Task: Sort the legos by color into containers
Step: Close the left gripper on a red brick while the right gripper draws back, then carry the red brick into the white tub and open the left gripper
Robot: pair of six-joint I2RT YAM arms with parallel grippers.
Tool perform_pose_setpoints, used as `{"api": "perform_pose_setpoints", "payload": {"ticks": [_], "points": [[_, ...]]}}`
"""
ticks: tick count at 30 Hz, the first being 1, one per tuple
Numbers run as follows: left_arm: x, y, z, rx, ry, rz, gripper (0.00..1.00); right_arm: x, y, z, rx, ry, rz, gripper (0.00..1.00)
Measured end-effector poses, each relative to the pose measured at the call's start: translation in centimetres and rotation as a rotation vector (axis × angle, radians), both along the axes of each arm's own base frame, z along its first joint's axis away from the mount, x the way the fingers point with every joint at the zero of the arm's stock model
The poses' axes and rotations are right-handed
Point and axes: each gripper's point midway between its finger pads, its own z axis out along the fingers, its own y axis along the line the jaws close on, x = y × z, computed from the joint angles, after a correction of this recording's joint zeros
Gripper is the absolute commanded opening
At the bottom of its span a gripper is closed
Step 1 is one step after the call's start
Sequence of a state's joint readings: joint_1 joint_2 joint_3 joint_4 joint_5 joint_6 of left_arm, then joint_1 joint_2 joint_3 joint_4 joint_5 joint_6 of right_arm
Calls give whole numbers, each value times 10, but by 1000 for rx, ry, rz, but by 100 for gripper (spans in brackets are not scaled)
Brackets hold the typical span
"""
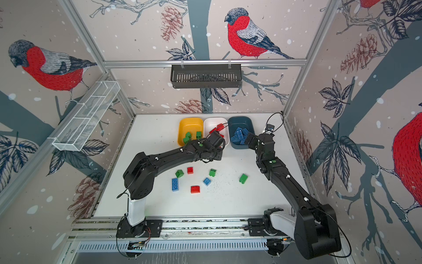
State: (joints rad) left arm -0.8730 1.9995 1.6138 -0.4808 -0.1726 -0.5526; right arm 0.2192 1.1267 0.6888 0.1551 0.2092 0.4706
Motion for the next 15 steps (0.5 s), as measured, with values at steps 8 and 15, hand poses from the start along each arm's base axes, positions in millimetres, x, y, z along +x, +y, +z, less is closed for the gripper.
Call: {"api": "perform_pose_setpoints", "payload": {"ticks": [8,15], "points": [[82,10,29,-123,-79,100,17,-20,0,0,10,-9,28,99],[129,13,11,-190,-56,111,20,-27,-1,-4,12,4,28,100]]}}
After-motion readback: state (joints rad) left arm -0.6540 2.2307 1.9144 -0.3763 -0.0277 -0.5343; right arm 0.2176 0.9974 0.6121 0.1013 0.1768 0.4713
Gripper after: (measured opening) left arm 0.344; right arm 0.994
